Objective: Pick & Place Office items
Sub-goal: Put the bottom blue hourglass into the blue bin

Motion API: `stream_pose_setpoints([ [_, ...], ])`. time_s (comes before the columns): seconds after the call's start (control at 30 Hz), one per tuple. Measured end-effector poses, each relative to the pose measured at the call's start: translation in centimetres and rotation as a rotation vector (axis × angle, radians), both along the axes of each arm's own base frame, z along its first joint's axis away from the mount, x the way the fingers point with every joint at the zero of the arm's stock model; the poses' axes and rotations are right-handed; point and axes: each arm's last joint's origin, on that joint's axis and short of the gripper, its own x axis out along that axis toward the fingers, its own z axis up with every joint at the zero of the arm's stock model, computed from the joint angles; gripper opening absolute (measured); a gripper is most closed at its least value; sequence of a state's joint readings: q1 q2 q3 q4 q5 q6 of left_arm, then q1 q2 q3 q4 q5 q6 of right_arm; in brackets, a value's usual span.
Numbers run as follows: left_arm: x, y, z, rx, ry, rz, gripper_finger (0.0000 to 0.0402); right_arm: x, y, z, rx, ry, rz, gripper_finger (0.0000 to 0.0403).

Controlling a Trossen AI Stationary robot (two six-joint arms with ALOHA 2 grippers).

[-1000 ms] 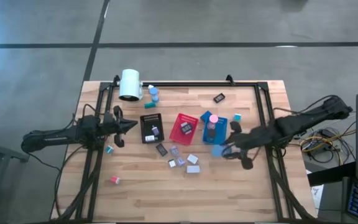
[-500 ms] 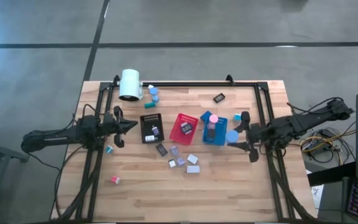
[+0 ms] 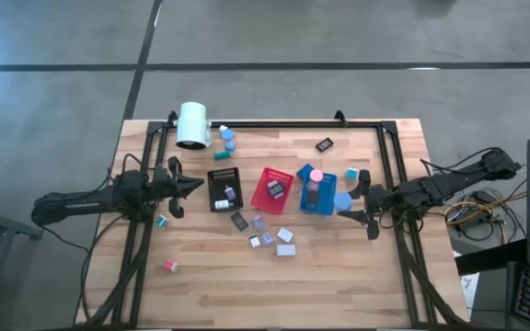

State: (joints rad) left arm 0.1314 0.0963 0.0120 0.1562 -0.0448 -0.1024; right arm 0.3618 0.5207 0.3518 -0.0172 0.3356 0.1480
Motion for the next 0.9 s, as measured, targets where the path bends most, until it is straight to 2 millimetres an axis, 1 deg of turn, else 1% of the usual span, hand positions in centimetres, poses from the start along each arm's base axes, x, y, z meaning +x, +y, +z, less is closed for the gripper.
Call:
stream_pose_setpoints([
  [0.2, 0.0, 0.0, 0.0, -0.021, -0.008, -0.007, 0.0007, -0.5, -0.2, -1.2, 0.03, 0.009, -0.015, 0.0189],
  [0.43, 0.0, -0.1, 0.2, -0.032, -0.023, -0.03, 0.0007, -0.5, -0.2, -2.3, 0.047, 0.042, -0.029, 0.0189],
  [0.7, 0.0, -0.1, 0.2, -0.021, -0.021, -0.028, 0.0007, -0.5, -0.3, -2.7, 0.056, 0.053, -0.032, 0.0189],
  [0.9, 0.0, -0.1, 0.3, -0.02, -0.023, -0.041, 0.0007, -0.6, -0.3, -2.7, 0.072, 0.105, -0.057, 0.0189],
])
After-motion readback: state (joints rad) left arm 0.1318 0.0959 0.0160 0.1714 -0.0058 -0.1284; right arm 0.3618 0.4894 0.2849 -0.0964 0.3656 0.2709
